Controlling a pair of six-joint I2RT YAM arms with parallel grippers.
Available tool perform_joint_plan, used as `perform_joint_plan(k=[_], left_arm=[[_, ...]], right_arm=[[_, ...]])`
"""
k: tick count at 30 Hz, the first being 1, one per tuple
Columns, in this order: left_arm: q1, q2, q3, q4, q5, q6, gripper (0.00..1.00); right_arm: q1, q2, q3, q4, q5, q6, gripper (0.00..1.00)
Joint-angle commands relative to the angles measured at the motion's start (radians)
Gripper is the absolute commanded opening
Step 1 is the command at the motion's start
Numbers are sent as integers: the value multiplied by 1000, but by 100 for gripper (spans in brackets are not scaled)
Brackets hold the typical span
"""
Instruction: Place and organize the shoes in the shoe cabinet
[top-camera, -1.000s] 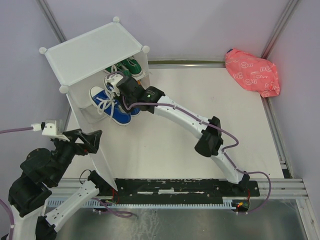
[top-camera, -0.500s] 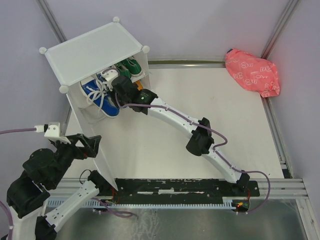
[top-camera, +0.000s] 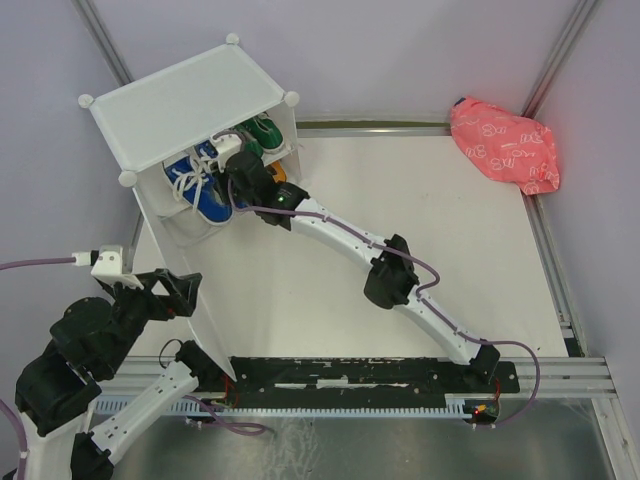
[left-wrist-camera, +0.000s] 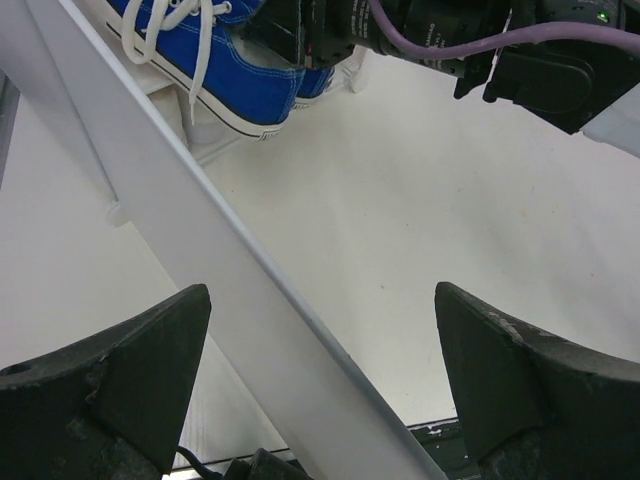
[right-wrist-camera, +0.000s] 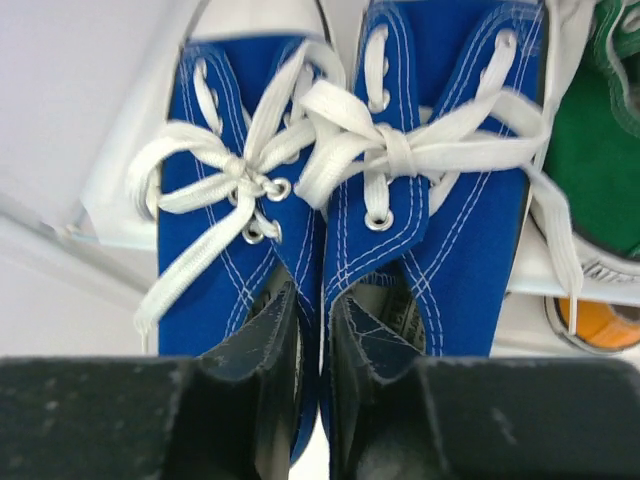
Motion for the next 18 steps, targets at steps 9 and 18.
perform_joint_plan(k=[9, 18], left_arm=[[0, 6, -7, 39, -15, -36, 99], [-1, 43, 38, 25, -35, -60, 99]], right_arm=[[-13, -145, 21, 215, -48, 1, 73], [-16, -422, -354, 177, -1, -87, 92]])
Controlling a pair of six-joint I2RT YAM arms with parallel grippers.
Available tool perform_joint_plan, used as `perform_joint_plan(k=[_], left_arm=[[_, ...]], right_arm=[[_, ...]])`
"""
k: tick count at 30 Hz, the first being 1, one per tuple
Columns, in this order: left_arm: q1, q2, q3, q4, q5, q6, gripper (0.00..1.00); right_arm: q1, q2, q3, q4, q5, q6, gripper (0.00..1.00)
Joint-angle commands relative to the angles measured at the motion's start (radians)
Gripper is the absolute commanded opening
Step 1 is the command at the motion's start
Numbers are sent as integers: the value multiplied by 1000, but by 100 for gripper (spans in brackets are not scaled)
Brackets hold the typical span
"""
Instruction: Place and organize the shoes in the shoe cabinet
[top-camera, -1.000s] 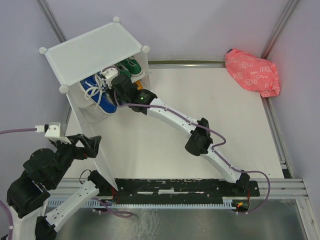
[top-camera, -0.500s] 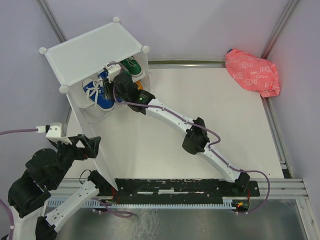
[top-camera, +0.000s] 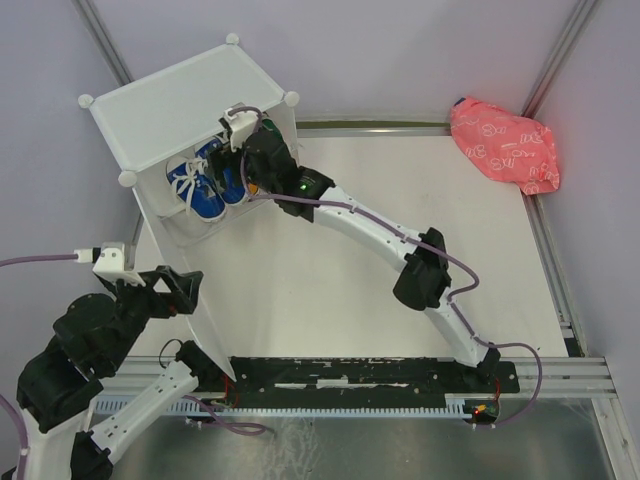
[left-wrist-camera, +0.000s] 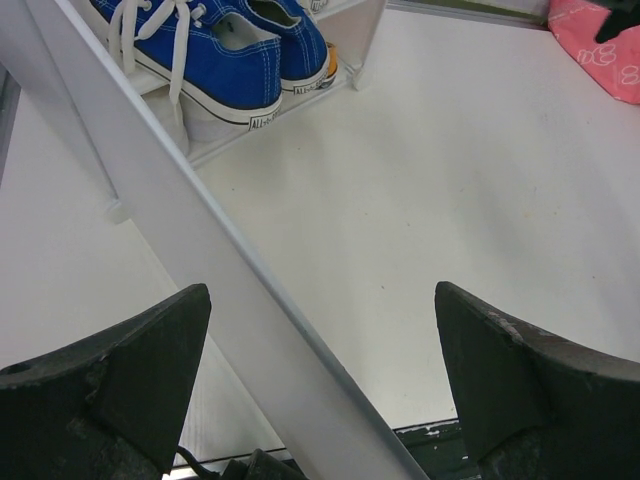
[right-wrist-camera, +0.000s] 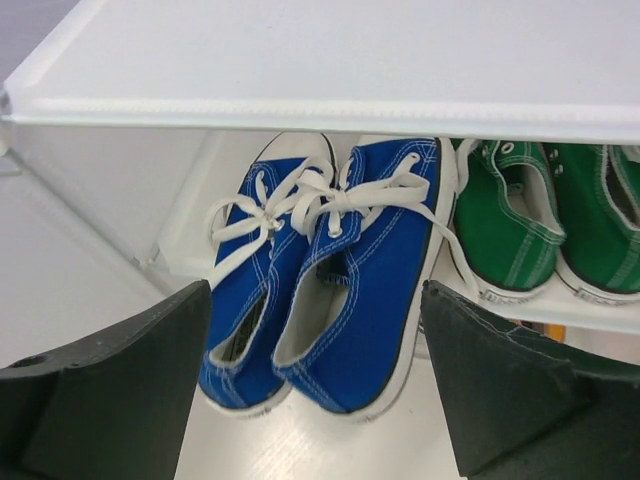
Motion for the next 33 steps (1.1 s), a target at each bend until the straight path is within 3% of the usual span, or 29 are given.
perform_joint_plan(k=[1, 10, 23, 29, 31, 33], left_arm=[[-1, 30, 44, 24, -33, -51, 99], [-2, 24, 83, 26, -127, -121, 99], [-1, 17, 66, 11, -187, -166, 99], [-2, 28, 95, 13, -180, -155, 99], [-1, 22, 95, 12, -177, -156, 99], [-1, 15, 90, 13, -178, -157, 99]], right_arm=[[-3, -176, -135, -7, 27, -75, 91], [-5, -243, -429, 30, -102, -187, 83], [-15, -155, -397, 164, -166, -187, 75], [-16, -80, -299, 161, -153, -166, 74], [-17, -39, -235, 125, -153, -159, 65], [-17, 0, -185, 101, -154, -150, 48]])
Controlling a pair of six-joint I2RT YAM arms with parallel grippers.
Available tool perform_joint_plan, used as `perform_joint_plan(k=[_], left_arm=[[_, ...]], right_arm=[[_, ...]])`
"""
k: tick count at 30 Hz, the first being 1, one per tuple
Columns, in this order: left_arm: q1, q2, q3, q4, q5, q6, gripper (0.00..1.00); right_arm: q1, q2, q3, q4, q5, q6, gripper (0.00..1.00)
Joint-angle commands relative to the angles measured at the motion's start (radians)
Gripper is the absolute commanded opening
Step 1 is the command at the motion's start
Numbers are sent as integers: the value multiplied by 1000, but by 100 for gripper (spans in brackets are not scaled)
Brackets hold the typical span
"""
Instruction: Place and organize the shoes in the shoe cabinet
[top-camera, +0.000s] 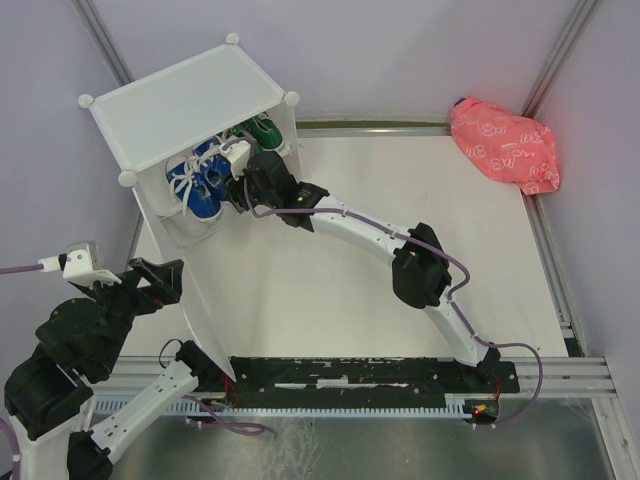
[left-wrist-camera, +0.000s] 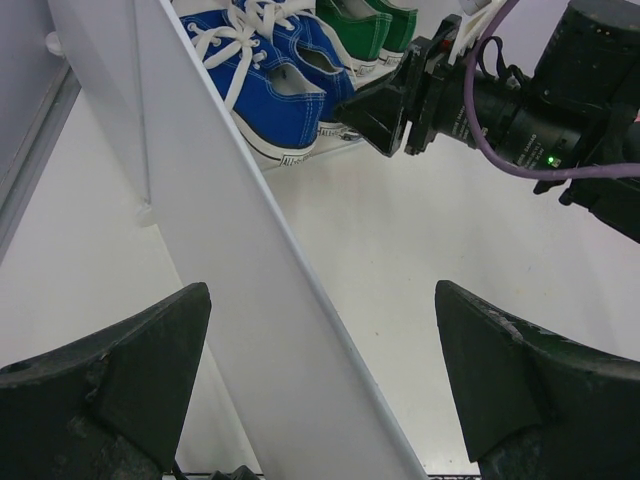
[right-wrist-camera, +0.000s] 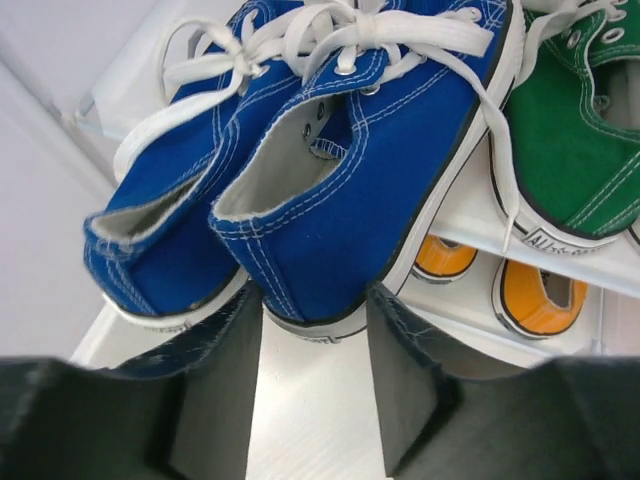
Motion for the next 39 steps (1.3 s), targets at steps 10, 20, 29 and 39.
perform_joint_plan(k=[10, 20, 29, 39], left_arm=[[-7, -23, -6, 18, -35, -13, 99], [-23, -39, -2, 0, -76, 4, 99], [-49, -48, -7, -11, -102, -9, 99], [-66, -57, -31, 0, -110, -24, 99]], right_arm=[[-6, 87, 174, 140, 14, 5, 2], [-27, 234, 432, 162, 66, 27, 2], [-61, 341, 467, 221, 134, 44, 20], [-65, 230, 279, 240, 105, 49, 56]])
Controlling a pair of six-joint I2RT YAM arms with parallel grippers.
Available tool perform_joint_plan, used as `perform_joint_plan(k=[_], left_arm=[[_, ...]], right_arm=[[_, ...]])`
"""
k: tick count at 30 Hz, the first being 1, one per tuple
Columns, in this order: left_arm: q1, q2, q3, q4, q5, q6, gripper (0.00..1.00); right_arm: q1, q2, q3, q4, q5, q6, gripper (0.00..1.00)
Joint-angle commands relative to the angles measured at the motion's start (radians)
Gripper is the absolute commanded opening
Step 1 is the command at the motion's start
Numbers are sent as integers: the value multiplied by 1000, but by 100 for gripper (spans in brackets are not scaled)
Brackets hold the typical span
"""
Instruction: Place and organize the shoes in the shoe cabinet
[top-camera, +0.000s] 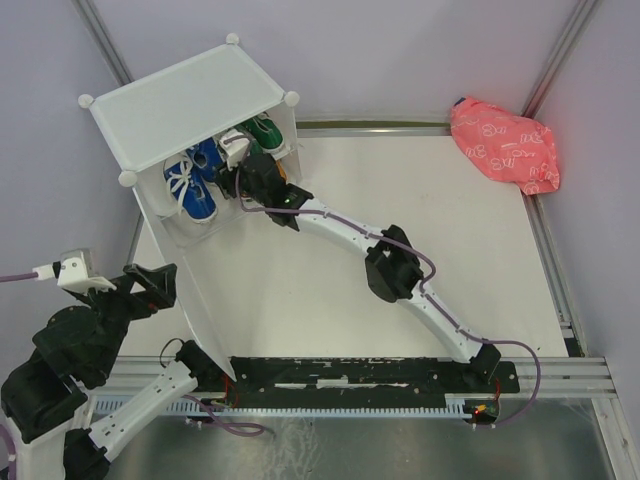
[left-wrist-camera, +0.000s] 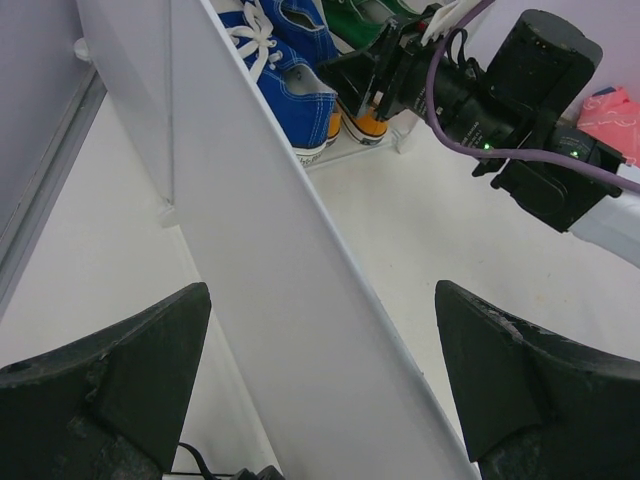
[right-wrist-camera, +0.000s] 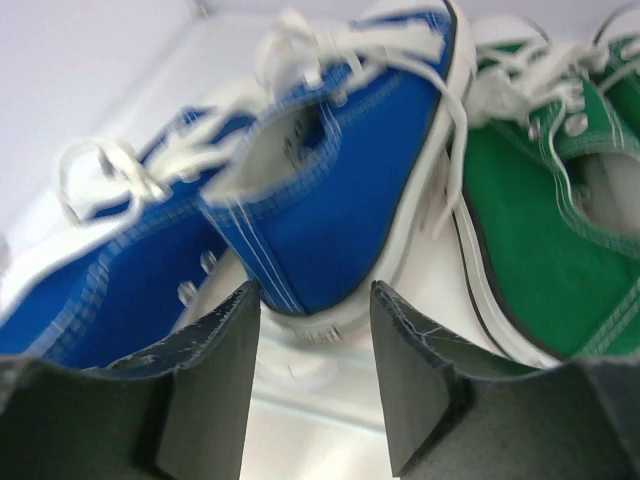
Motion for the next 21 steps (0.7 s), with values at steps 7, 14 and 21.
perform_joint_plan(k=[7, 14, 21], left_arm=[[-15, -4, -20, 62, -3, -17, 99], [-14, -7, -35, 75, 18, -29, 99], [-15, -13, -26, 64, 19, -34, 99]], right_arm=[[0, -374, -429, 61, 48, -44, 74], [48, -458, -541, 36, -151, -44, 74], [85, -413, -481, 48, -294, -5, 74]])
